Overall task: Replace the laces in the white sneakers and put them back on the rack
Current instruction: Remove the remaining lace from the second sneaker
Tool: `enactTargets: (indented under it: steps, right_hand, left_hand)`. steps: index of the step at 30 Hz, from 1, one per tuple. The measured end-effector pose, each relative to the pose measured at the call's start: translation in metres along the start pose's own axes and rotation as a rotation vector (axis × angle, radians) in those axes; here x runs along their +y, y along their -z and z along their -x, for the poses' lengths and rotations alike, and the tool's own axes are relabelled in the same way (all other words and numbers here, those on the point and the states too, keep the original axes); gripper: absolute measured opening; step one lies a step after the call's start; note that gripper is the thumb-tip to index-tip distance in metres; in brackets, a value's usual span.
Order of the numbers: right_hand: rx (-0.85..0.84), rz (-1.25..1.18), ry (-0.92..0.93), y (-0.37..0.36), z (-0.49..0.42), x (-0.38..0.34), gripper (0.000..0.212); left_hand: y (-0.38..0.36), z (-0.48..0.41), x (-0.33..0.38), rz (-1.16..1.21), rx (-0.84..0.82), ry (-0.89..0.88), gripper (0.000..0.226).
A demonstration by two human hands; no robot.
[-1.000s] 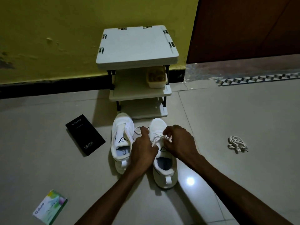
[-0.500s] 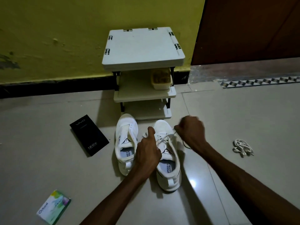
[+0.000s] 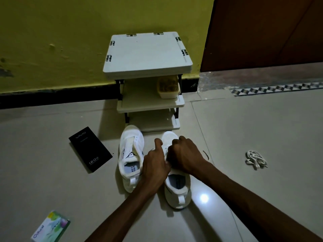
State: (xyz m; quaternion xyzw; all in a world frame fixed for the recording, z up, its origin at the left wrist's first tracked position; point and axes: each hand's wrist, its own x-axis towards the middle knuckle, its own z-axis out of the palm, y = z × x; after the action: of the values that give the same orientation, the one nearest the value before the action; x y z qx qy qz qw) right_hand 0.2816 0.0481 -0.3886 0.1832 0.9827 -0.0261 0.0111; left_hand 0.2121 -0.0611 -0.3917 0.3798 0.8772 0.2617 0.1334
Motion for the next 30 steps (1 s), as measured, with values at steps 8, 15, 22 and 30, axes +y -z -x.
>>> enactTargets:
  steps: [8, 15, 22, 30]
  right_hand:
    - [0.406, -0.154, -0.520, 0.040, -0.006, 0.062, 0.018]
    - [0.101, -0.419, -0.358, 0.030, 0.009, 0.048, 0.029]
    - [-0.075, -0.005, -0.031, 0.008, -0.001, -0.017, 0.026]
    - [0.634, -0.452, -0.520, 0.059, -0.009, 0.050, 0.013]
  left_hand:
    - [0.004, 0.001, -0.007, 0.011, -0.038, -0.002, 0.056]
    - [0.001, -0.001, -0.003, -0.034, -0.028, 0.009, 0.061]
    - [0.006, 0.000, -0.002, 0.028, -0.046, 0.018, 0.059]
    - [0.004, 0.000, -0.011, 0.066, -0.036, 0.023, 0.051]
